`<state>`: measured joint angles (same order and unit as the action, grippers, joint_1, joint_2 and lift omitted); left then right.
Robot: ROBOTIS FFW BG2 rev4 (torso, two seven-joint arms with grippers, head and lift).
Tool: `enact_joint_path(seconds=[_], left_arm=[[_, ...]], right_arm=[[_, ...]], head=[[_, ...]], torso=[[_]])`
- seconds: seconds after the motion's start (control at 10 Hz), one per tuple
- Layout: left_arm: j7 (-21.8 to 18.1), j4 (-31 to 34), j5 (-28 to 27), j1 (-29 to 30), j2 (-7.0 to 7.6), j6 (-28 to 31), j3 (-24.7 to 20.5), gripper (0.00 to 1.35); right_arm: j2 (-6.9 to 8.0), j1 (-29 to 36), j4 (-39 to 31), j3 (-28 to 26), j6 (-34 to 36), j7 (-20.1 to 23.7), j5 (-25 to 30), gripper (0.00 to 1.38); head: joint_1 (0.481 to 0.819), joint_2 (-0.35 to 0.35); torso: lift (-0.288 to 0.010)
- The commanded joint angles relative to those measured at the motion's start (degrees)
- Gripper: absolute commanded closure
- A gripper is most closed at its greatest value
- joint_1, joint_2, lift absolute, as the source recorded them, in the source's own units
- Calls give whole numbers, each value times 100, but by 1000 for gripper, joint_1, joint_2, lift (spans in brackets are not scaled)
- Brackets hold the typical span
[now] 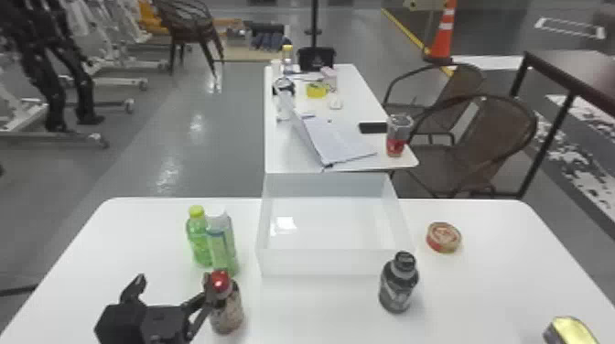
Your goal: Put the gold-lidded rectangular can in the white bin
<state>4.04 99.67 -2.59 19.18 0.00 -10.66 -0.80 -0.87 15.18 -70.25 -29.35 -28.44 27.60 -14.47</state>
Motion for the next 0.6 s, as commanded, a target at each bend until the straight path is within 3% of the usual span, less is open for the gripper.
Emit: enact_joint_path(seconds=[0.0,0.5], left_arm=[[0,-18,4,7,-15,-15,-17,159],[-44,-80,39,-11,-15,-86,-25,160]], right_arm=[[-80,-94,108,0,41,0,50,99],[-203,-366,249,0,260,0,357,99]], head=[[549,0],[549,0]], torso=[[-100],[-100]])
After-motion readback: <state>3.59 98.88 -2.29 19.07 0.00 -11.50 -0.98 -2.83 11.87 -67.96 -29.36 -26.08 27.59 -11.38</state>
